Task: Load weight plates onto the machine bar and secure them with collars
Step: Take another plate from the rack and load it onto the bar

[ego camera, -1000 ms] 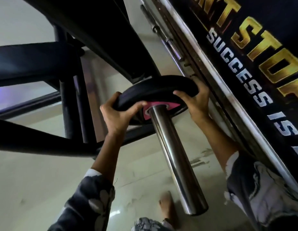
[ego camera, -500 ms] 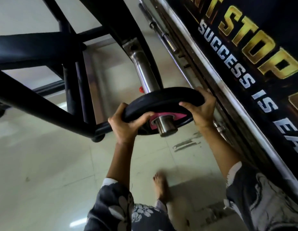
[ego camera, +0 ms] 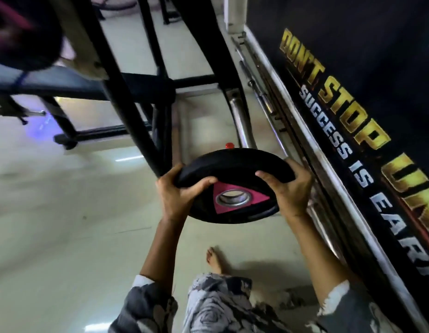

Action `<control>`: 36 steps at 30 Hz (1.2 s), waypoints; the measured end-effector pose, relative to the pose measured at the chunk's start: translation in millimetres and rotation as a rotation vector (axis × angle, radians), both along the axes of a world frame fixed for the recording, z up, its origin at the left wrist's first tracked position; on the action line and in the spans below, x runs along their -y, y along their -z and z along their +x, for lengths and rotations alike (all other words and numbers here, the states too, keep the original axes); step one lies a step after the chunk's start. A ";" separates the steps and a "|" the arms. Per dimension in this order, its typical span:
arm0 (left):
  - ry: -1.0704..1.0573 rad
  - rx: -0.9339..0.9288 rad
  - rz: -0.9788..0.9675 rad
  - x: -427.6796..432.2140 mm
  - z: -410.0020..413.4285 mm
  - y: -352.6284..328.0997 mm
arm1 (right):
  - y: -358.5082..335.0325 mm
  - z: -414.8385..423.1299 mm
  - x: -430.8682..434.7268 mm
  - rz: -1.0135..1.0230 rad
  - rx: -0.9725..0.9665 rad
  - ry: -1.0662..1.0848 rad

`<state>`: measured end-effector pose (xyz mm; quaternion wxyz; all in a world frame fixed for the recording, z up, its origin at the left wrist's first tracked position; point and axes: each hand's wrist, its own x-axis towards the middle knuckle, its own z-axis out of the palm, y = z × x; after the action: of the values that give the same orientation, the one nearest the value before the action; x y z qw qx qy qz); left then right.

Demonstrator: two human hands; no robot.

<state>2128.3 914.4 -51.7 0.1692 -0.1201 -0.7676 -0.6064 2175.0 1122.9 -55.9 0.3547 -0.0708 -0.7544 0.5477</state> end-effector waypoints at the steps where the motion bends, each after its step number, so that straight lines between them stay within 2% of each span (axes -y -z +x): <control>1: -0.035 -0.016 0.002 20.2 10.6 -19.7 | -16.6 3.9 19.1 0.001 -0.024 -0.026; 9: -0.270 -0.135 0.000 173.9 62.3 -128.3 | -122.1 12.8 178.4 0.071 -0.190 -0.144; 13: -0.315 -0.180 0.024 247.0 66.4 -155.8 | -148.9 5.2 254.4 0.072 -0.242 -0.192; 20: -0.269 -0.256 0.032 360.2 28.0 -191.9 | -182.1 -29.7 368.7 0.137 -0.293 -0.127; 23: -0.201 -0.265 -0.007 379.3 1.9 -199.3 | -185.3 -39.5 387.4 0.081 -0.288 -0.077; 27: -0.114 -0.226 0.040 384.9 -22.4 -197.9 | -191.7 -50.4 391.6 0.108 -0.270 -0.012; 30: -0.100 -0.231 0.067 385.5 -47.2 -194.0 | -195.4 -65.2 390.9 0.124 -0.256 0.011; 36: -0.077 -0.304 0.000 377.7 -98.4 -199.2 | -192.5 -113.2 385.7 0.080 -0.214 0.019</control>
<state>2029.9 536.7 147.5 0.3065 -0.1808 -0.7374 -0.5741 2061.8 737.2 136.6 0.4407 -0.0048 -0.7330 0.5182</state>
